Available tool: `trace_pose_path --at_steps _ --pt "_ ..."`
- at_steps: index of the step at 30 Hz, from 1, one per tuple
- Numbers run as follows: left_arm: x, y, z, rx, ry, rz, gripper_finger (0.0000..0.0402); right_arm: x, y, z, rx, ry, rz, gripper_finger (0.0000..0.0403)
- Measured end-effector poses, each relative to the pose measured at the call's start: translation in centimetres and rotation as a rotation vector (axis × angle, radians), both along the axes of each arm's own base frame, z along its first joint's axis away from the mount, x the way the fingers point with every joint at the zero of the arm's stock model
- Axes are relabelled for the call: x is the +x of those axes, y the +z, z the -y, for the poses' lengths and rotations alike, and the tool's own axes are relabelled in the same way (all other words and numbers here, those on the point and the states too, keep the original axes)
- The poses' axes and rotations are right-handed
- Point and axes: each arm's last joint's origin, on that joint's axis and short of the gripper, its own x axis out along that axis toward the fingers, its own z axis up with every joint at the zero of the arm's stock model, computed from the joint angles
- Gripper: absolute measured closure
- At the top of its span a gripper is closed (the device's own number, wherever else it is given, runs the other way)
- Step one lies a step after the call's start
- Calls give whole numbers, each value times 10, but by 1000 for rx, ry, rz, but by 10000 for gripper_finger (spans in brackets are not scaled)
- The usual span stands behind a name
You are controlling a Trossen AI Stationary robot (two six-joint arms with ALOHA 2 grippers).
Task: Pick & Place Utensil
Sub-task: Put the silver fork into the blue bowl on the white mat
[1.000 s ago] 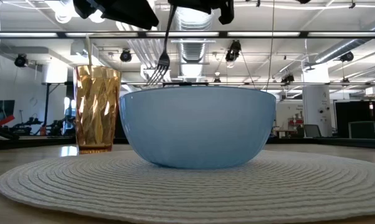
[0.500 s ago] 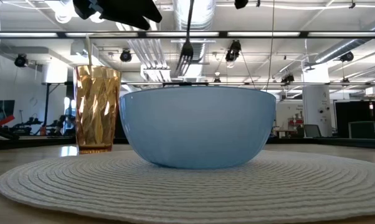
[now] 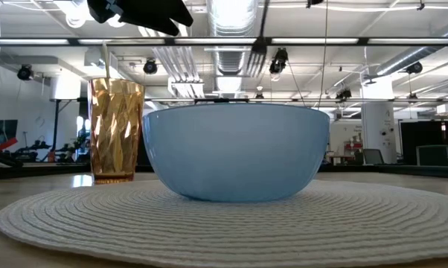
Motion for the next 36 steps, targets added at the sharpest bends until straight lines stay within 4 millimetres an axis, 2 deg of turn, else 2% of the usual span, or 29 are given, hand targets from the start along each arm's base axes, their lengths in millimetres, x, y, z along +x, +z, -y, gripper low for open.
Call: trace_pose_path --at_steps 8,16,27,36 --pt "0 0 0 0 0 0 204 -45 -11 12 120 3 124 392" --pt "0 0 0 0 0 1 204 -70 -38 19 277 15 277 392" --pt "0 0 0 2 1 0 204 -74 -73 20 524 30 409 392" --pt "0 0 0 3 2 1 204 -54 -92 16 632 -18 373 392"
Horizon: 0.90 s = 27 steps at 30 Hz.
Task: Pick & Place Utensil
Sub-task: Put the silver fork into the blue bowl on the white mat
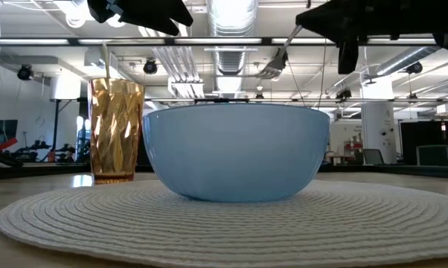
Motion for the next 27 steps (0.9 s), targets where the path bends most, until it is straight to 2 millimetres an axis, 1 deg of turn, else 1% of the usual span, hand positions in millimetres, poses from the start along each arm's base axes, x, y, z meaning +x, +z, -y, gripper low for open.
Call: trace_pose_path --at_steps 10,15,19,27 --pt "0 0 0 0 -1 0 204 33 -10 -9 43 5 -57 392" --pt "0 0 0 7 -7 -8 204 46 -17 -13 88 23 -73 392" --pt "0 0 0 2 -14 -13 204 52 -24 -17 119 37 -94 392" --pt "0 0 1 -4 -21 -17 204 57 -39 -22 178 49 -128 392"
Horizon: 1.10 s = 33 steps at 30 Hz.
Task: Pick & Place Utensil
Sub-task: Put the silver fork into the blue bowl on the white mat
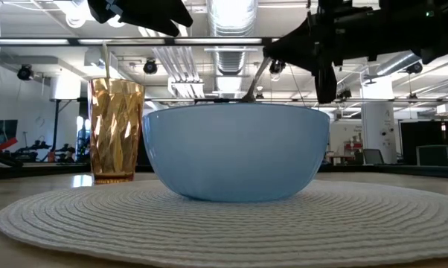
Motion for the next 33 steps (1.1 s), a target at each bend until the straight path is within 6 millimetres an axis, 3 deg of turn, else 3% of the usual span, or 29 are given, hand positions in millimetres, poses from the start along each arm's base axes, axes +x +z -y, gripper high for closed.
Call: trace_pose_path --at_steps 17,33 --pt "0 0 0 -9 -12 -8 204 33 -29 -11 11 42 -93 392" --pt "0 -1 0 -14 -16 -11 204 29 -39 -8 35 5 -121 392"
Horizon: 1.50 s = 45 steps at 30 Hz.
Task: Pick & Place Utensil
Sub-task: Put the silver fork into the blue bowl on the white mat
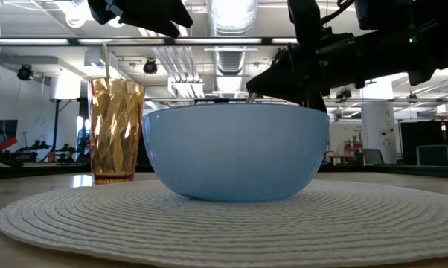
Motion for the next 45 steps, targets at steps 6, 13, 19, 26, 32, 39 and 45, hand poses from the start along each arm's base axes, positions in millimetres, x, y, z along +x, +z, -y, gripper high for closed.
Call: trace_pose_path --at_steps 6,13,19,26,32,39,45 --pt "0 0 0 0 0 1 204 -4 -4 2 9 -22 -10 392" --pt "0 0 0 0 1 2 204 -10 -10 4 26 -59 -16 392" --pt "0 0 0 0 1 3 204 -11 -11 4 63 -65 -10 392" --pt "0 0 0 -1 1 4 204 -11 -11 4 129 -74 7 390" --pt "0 0 0 -1 1 4 204 -12 -14 3 136 -67 -16 390" --pt "0 0 0 -5 -4 1 204 -13 -16 3 108 -69 -49 390" --pt "0 0 0 -6 -4 1 204 -13 -16 3 67 -59 -62 390"
